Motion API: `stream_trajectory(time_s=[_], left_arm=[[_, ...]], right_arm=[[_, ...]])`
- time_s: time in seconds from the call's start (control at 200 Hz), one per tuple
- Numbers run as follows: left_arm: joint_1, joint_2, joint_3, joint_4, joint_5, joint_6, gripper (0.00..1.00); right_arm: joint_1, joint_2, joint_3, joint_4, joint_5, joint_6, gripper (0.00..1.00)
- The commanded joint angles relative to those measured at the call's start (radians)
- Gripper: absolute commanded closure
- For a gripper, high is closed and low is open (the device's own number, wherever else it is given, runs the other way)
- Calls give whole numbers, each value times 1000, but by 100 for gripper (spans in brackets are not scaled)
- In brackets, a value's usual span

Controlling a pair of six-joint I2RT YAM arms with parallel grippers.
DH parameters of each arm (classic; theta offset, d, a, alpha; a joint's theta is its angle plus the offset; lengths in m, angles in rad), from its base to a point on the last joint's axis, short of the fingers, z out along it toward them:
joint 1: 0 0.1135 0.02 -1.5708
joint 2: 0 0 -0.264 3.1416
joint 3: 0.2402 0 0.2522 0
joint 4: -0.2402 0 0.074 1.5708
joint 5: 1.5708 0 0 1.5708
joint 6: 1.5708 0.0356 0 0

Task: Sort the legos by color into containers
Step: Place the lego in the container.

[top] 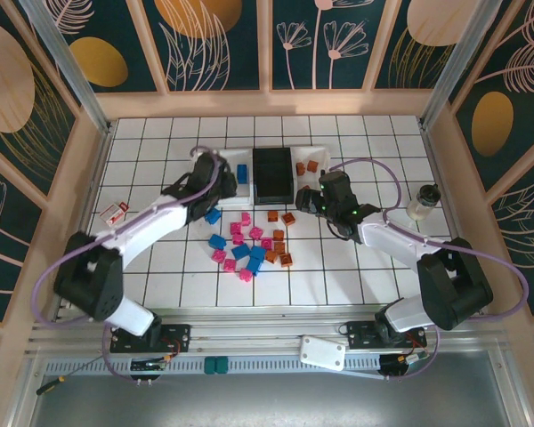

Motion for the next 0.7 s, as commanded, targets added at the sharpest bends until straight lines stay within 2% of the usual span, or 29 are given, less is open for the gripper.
stream_trajectory(time_s=[0.0, 0.125, 0.295, 0.345, 0.45, 0.696], left_arm=[[20, 146, 129, -34, -65, 72, 83], [57, 261, 223, -27, -55, 55, 83], [58, 380, 366, -62, -54, 53, 73], [58, 397, 401, -78, -55, 57, 68], [58, 370, 413, -74, -40, 56, 50], [25, 133, 258, 10, 24, 52, 14]], right_arm=[[25, -19, -18, -18, 4, 18, 27], [39, -45, -37, -28, 1, 18, 27], [72, -61, -58, -45, -8, 20, 27], [84, -62, -66, -49, -15, 18, 27], [116, -51, -85, -50, -42, 22, 27], [202, 14, -102, 17, -99, 43, 26]])
